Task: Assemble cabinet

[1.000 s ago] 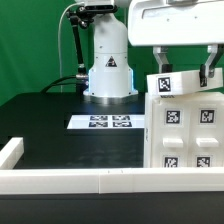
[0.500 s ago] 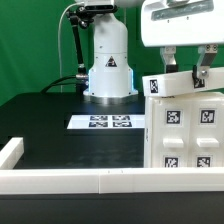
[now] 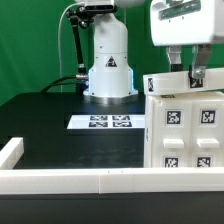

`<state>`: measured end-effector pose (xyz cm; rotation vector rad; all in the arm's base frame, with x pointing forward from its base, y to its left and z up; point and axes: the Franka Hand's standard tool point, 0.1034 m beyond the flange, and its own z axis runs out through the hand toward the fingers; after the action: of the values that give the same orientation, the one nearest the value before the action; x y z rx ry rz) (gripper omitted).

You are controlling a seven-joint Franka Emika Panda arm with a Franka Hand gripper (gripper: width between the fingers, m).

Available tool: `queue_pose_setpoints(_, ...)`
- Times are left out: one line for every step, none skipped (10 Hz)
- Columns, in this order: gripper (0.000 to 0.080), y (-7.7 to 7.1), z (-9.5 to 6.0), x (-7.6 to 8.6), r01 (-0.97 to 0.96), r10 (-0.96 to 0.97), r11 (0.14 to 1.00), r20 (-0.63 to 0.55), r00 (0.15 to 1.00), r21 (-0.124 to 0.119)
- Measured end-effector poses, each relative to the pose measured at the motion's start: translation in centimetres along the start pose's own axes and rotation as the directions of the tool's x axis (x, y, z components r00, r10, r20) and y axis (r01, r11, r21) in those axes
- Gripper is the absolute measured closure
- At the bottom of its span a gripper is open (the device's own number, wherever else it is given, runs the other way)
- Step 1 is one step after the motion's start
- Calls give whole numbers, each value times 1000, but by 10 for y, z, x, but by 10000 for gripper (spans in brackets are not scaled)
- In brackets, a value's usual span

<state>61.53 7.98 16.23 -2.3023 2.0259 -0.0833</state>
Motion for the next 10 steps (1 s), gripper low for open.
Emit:
queue_pose_setpoints(166, 0, 1, -1, 0, 0, 1000, 1, 1000, -1)
queue_pose_setpoints(43, 0, -1, -1, 14, -14, 1000, 1, 1000, 2)
queue_pose_setpoints(43, -3, -10, -2, 38, -38, 999, 10, 999, 17)
queue_pose_setpoints(8, -6, -21, -3, 49, -50, 998, 19, 999, 37)
queue_pose_setpoints(8, -10, -35, -5, 57, -59, 997, 31, 998, 58)
queue_pose_setpoints(1, -12, -43, -6, 62, -65, 995, 39, 997, 74)
queue_pose_setpoints(1, -11, -40, -5, 85, -87, 994, 35, 996, 71)
queue_pose_setpoints(3, -11, -38, -5, 109, -112, 992, 33, 993, 69)
queue_pose_setpoints(3, -10, -36, -6, 173, -175, 983, 20, 984, 66)
queue_pose_setpoints(3, -8, -30, -10, 300, -300, 953, -2, 954, 50)
